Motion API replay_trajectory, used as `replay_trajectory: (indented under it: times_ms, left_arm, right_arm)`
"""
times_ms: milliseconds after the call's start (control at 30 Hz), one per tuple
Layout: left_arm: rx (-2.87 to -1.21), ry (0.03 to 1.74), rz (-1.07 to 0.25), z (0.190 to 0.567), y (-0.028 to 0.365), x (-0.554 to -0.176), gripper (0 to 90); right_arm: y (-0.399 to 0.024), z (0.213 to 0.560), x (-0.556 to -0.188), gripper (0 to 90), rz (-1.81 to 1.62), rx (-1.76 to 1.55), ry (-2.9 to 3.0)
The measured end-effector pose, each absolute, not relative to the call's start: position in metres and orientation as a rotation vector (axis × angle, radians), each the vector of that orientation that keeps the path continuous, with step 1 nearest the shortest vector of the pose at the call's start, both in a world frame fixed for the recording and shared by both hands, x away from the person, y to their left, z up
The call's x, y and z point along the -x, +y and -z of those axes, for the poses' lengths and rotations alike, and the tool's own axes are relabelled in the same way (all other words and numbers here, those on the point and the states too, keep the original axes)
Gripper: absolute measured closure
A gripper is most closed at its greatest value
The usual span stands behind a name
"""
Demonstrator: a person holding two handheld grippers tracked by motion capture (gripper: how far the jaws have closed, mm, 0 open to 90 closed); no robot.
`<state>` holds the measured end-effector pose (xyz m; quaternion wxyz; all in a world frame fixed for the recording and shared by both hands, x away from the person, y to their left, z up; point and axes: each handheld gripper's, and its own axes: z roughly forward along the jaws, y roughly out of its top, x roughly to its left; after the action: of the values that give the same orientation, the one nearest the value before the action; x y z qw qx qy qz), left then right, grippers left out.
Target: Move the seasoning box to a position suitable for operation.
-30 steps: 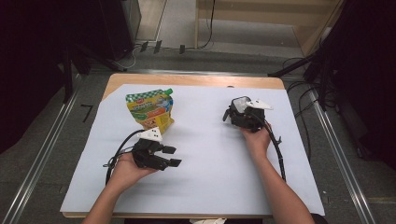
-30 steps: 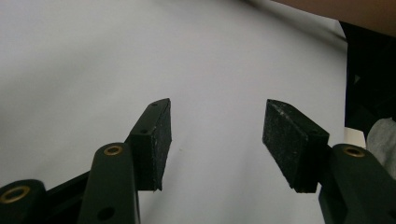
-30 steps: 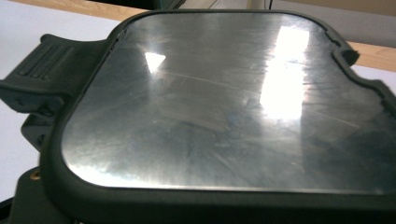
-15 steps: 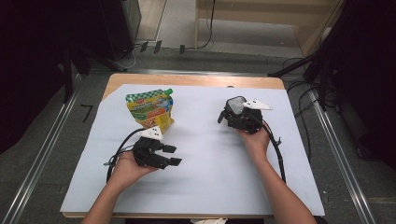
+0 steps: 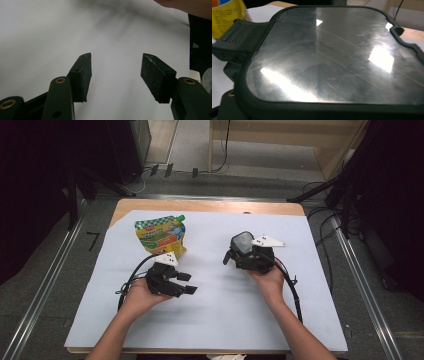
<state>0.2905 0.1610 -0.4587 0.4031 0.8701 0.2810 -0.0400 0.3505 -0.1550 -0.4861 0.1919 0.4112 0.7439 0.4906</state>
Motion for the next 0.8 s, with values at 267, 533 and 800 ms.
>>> replay_trajectory:
  times_ms: [267,533,800]
  left_arm:
    - [-2.199,0.713,0.095,0.458,0.156,-0.297,43.5]
    - [-2.183,0.709,0.099,0.457,0.154,-0.302,44.4]
    - [-2.187,0.701,0.092,0.456,0.154,-0.302,45.5]
  right_arm:
    - [-0.137,0.489,-0.328,15.8,-1.389,-1.089,2.172]
    - [-0.118,0.497,-0.310,15.8,-1.395,-1.034,2.251]
    - [-0.103,0.503,-0.297,15.8,-1.389,-0.978,2.316]
